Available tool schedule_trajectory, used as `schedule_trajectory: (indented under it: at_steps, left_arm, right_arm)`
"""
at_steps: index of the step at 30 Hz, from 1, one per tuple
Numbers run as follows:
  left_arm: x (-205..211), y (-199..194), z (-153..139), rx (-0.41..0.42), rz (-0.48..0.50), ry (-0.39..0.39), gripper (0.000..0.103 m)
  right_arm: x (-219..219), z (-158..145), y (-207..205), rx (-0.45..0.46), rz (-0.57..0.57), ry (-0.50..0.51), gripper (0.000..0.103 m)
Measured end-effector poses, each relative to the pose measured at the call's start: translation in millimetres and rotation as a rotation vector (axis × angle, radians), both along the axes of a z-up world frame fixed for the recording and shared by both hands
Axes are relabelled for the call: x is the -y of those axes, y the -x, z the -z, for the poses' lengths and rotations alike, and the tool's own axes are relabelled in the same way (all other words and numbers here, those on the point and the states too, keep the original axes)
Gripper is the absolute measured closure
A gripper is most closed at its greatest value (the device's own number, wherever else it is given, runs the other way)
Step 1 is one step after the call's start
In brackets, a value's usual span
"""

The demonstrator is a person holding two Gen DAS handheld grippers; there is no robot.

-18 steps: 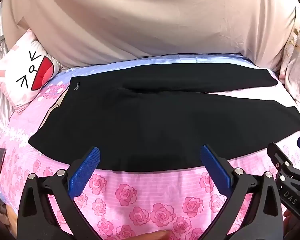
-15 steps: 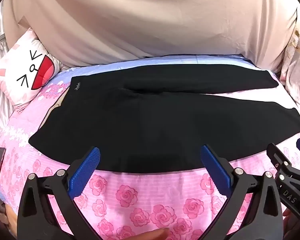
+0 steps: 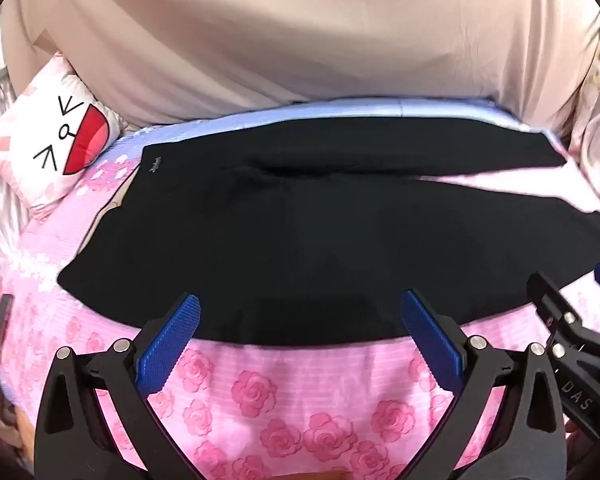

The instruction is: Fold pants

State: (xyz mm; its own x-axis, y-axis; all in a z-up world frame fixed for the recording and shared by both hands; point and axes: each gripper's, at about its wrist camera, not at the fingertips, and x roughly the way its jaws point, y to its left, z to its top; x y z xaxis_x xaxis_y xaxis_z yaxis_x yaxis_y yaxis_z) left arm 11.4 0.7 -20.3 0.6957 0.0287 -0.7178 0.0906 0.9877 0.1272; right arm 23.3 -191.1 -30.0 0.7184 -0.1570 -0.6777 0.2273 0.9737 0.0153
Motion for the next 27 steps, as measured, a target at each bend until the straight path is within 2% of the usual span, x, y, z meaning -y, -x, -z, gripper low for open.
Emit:
schedule_trajectory:
  at_steps: [5,9,16,21,27]
  left_arm:
    - [0.0,5.1,2.2,-0.03,0.047,0.037,0.005]
    - [2.7,5.6,0.1,0.001,0.056,0.0,0.005]
    - [2.9,-7.0,-5.5,-0.02,0.049,0.004,0.005]
    - [-0.7,-13.4,-7.8,-0.033,0.025,0.034,0.005]
    - [-3.0,-12.4,-8.1,0.004,0.004,0.03,0.005]
  right_arm:
    - [1.8,-3.3,-2.0,0.001,0.014,-0.003,0.005]
    - [2.3,-6.2,-3.6,0.01,0.021,0.005,0.005]
    - [9.0,-9.9,-4.8,0.011,0.035,0.004,0.005]
    - [10.8,-11.8,-5.2,0.01,0.04,0.007,0.005]
    - [9.9,-12.4,-6.3,0.006,0.036,0.006,0.005]
